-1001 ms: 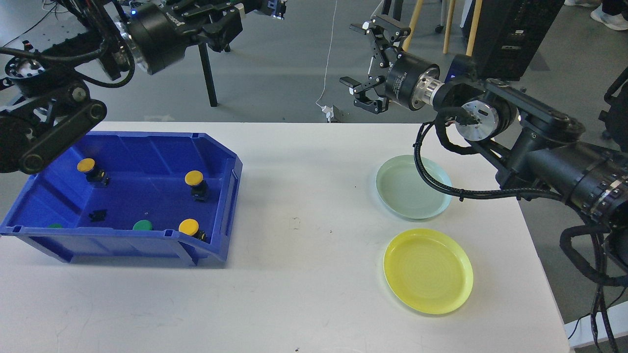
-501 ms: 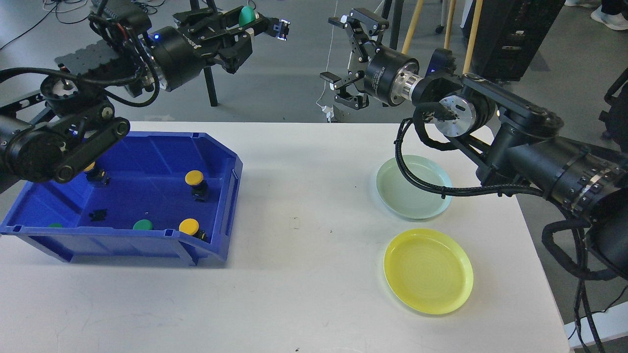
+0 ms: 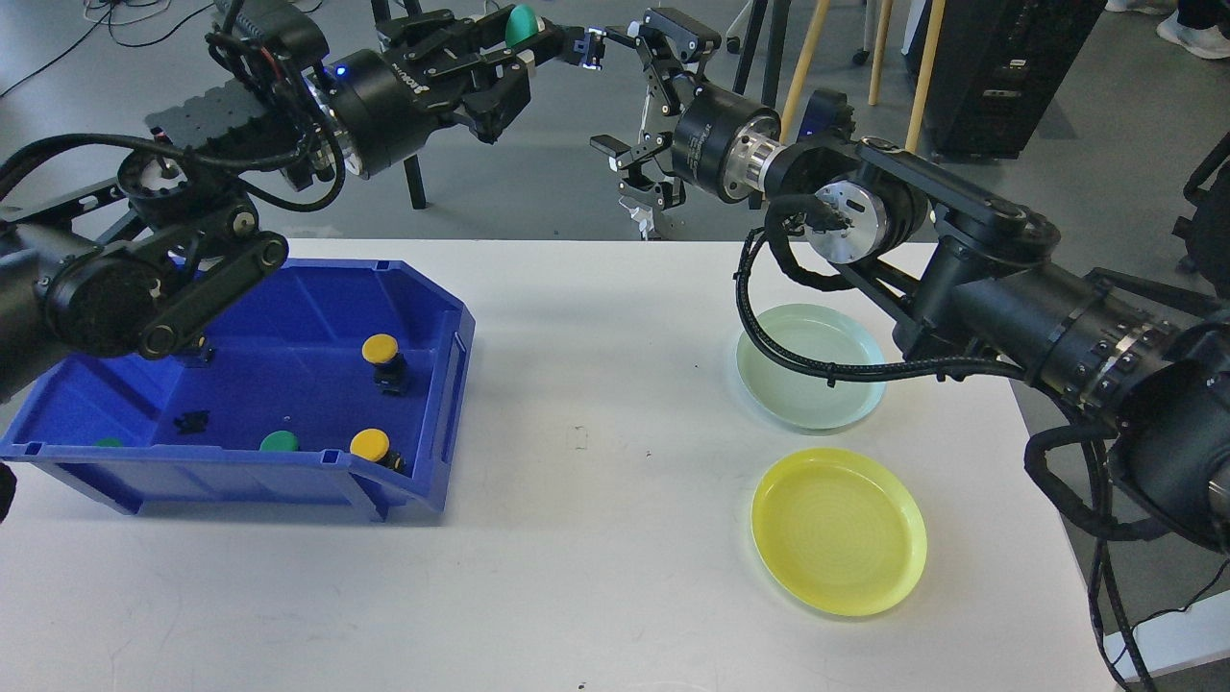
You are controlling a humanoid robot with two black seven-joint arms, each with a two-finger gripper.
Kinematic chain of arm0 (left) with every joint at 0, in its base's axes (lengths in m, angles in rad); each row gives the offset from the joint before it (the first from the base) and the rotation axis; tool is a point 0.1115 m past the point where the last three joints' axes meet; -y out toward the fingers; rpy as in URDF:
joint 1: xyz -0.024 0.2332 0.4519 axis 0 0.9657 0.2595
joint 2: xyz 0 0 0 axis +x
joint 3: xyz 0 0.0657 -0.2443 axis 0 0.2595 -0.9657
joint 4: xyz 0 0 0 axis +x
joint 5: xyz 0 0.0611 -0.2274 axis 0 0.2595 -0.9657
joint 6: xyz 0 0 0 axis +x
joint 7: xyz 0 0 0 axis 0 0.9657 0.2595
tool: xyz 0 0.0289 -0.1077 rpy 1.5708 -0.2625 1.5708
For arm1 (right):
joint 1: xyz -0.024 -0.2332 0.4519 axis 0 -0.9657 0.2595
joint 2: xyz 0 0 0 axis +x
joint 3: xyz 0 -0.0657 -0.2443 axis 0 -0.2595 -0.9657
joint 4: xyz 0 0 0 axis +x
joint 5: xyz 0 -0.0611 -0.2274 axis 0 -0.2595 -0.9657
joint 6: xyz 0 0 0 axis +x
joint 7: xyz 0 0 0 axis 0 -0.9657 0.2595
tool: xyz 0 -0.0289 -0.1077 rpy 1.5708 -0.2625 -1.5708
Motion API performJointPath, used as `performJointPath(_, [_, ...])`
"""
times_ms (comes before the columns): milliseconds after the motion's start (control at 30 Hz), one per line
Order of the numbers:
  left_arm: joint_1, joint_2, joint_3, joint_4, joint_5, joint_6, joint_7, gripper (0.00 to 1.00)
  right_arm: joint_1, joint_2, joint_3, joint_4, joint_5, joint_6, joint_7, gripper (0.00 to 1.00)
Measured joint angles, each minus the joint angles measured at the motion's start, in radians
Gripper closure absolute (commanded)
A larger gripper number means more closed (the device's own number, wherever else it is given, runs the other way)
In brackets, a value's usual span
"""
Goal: Pass button and place on color plate
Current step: 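Pass the green button from the left gripper to the right gripper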
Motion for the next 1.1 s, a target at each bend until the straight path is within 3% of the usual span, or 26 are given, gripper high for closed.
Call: performJointPath(1102, [-0.005, -0.025, -0.014, 0.008, -0.051, 0.0, 0.014, 0.72, 0.017, 0.015, 0.03, 0.001, 0.002, -0.012, 0.002, 0.01])
